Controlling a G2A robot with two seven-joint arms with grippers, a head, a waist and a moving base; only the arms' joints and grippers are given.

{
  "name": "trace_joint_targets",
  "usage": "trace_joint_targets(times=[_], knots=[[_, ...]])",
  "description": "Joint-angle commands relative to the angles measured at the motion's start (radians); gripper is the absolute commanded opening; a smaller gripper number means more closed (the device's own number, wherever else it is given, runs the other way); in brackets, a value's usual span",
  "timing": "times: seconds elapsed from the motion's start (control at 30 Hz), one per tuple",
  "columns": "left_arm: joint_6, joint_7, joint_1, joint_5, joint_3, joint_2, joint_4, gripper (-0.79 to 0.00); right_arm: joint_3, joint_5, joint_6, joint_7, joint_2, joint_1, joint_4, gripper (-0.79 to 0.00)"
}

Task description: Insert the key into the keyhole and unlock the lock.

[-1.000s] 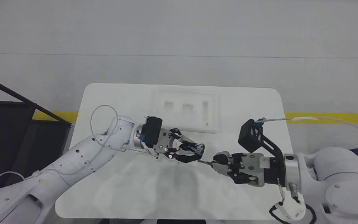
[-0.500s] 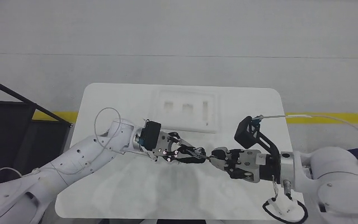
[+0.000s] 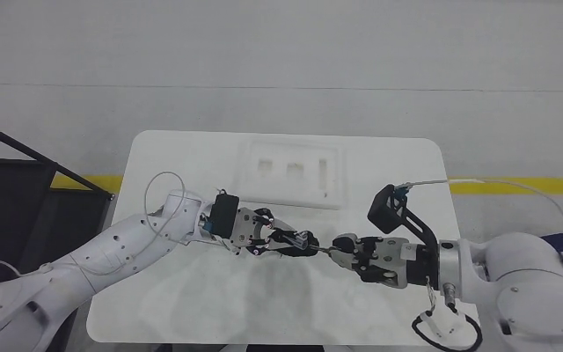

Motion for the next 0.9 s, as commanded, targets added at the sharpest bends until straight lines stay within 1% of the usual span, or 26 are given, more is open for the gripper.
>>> trace_joint_targets(times=[0.0,0.4,0.87], knots=[[-0.001,-0.001,0.001,-0.004,0.0,0.001,-0.004,-0.785,-0.008,0.003,0.0,-0.005,0.001,0.003,0.004,-0.785],[0.005,0.005,-0.001,0.01,0.0,-0.001,0.002,-0.785,-0.043,0.026,0.015,-0.005,0.005,0.022,0.024,-0.785],[0.004,0.003,0.008,0.014,0.0,-0.004,0.009,-0.785,-0.059,0.032,0.026,-0.033,0.01,0.029,0.045,-0.785]])
